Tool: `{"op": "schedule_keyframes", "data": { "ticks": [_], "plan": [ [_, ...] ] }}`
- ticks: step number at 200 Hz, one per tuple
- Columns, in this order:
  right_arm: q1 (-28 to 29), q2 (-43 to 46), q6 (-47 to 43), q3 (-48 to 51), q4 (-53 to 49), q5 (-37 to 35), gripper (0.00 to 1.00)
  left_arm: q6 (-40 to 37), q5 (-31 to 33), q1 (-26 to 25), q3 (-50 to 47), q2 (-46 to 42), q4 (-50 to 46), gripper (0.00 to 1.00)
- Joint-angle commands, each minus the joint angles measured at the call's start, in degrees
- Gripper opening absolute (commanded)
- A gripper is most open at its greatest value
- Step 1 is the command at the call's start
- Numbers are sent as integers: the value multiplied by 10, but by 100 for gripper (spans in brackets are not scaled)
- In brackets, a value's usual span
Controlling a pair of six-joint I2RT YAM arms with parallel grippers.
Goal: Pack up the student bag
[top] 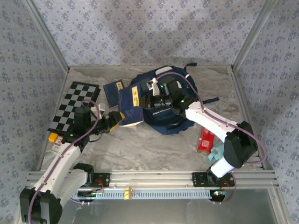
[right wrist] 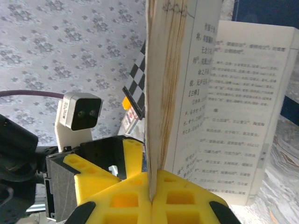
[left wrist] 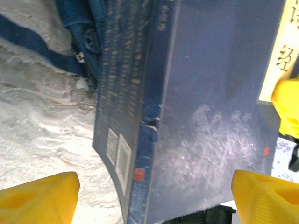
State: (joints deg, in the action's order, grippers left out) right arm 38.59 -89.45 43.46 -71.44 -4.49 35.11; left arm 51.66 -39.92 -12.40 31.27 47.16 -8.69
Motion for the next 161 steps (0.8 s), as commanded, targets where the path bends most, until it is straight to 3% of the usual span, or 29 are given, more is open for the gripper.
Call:
{"op": "schedule_keyframes", "data": {
  "ticks": [1,47,146,161],
  "plan": [
    [-4,14,22,-1,63,52,0,33,-35,-10,9,6,94,79],
    [-18,1,45,26,99,77,0,22,-15,-34,40,31,87,66],
    [-37,-15,14,26,50,80,0,40,4,-70,52,31,121,15],
    [-39,-10,6,26,34,69,8,45,10,-72,52,30,128,8]
  ]
}}
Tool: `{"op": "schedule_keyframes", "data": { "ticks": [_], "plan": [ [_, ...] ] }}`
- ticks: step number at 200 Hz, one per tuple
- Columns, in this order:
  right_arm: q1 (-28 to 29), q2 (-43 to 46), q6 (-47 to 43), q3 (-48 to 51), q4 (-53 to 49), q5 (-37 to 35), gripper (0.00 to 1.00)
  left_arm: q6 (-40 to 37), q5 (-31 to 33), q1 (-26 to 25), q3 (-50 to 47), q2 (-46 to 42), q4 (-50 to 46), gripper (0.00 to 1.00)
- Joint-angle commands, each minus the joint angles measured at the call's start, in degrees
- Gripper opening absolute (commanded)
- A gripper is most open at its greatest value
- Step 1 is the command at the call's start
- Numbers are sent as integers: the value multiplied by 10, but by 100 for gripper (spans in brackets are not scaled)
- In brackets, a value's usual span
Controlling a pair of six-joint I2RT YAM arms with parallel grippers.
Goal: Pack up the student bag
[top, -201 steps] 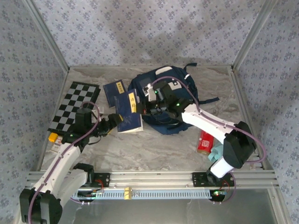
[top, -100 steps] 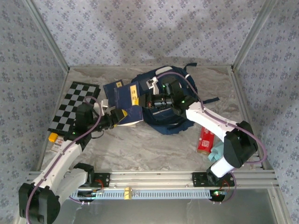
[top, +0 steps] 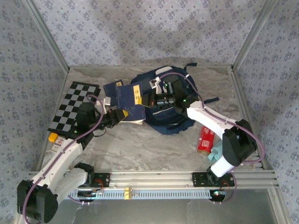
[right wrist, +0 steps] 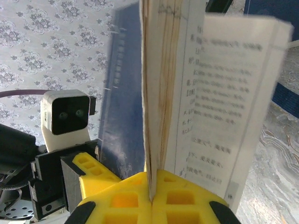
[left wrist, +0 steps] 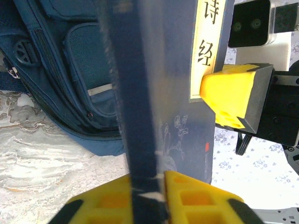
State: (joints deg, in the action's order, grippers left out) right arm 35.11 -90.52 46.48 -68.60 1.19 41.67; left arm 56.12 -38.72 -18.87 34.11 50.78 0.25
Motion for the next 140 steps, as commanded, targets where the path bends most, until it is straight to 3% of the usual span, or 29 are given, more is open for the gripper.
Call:
{"op": "schedule_keyframes", "data": {
  "ticks": [1,36,68,92,118,140],
  "plan": [
    [-4,1,-25,-2,-25,3,9,0,-2,-8,24,-6,40,7],
    [-12,25,-34,24,-54,-18,32,9,22,-11,26,-15,46,0],
    [-31,60,-15,56,-80,-41,68,27,37,-15,24,-27,82,0],
    [-43,84,20,88,-59,-36,86,33,42,-23,30,-28,110,0],
    [-45,90,71,114,4,-12,99,40,54,-46,36,-20,153,0],
    [-38,83,131,133,97,12,100,34,57,-66,58,0,157,0]
  ]
}}
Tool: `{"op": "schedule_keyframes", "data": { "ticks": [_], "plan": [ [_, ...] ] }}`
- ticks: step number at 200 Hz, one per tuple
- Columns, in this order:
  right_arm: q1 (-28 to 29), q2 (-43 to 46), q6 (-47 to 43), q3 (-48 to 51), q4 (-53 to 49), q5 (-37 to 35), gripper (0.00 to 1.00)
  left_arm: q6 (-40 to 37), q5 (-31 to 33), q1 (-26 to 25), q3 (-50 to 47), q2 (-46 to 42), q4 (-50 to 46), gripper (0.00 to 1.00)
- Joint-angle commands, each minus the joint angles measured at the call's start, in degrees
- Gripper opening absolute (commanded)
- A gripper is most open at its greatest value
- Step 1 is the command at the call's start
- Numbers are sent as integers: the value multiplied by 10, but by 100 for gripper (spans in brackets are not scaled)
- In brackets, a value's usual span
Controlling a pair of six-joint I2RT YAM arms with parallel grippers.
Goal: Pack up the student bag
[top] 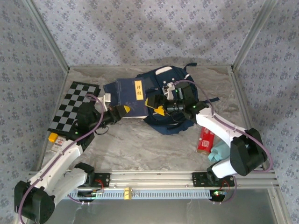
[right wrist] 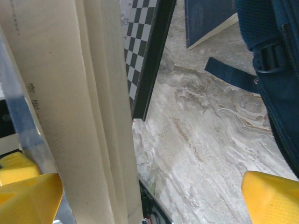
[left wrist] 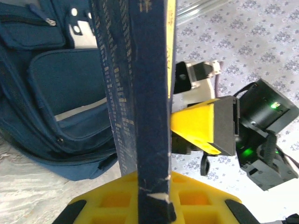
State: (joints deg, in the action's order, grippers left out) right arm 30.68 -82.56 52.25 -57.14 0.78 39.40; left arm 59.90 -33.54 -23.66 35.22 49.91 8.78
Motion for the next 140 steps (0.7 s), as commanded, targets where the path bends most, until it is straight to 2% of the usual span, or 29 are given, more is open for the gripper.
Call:
{"op": "schedule_keyframes", "data": {
  "ticks": [1,34,57,100,140],
  "plan": [
    [7,3,75,20,106,36,100,-4,6,-19,48,9,72,0],
    [15,4,131,30,235,59,100,5,17,-39,59,35,109,0],
    [13,13,181,43,321,72,100,1,18,-42,65,47,100,0],
    [1,58,158,49,277,66,94,-39,42,-42,70,44,37,0],
    [4,54,131,46,238,57,76,-43,47,-43,66,54,23,0]
  ]
}}
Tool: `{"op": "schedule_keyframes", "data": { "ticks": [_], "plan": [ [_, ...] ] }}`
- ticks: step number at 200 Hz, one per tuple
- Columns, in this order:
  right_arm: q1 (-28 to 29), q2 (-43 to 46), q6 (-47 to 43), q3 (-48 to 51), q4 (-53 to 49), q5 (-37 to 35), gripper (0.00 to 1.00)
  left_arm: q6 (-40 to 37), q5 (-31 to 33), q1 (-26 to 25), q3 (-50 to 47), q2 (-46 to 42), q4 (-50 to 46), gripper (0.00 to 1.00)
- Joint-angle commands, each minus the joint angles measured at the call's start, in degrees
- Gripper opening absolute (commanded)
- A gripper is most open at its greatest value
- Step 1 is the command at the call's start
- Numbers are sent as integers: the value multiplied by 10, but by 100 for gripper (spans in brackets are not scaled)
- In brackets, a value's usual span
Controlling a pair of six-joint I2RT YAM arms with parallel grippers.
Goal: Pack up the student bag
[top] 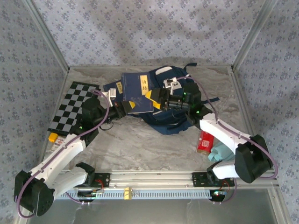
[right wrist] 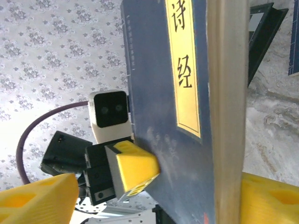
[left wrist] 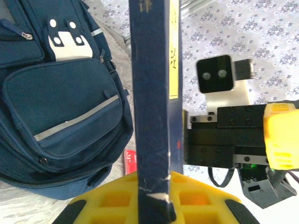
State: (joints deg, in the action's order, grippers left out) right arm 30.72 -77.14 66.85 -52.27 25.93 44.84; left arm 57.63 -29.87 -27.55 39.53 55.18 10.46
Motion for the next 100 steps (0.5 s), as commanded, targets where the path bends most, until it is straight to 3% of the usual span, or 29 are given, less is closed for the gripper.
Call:
{"op": "schedule_keyframes", "data": {
  "ticks": [1,47,83,100],
  "plan": [
    [4,-1,-15,-3,-14,3,75,-21,10,-5,23,1,6,0],
    [8,-35,-53,-23,-52,6,47,-33,11,-24,31,15,-5,0],
    [3,-31,-77,-21,-82,-2,16,-54,9,-26,41,20,-31,0],
    [-2,-27,-82,-18,-89,-7,3,-61,7,-28,48,23,-42,10]
  ]
}}
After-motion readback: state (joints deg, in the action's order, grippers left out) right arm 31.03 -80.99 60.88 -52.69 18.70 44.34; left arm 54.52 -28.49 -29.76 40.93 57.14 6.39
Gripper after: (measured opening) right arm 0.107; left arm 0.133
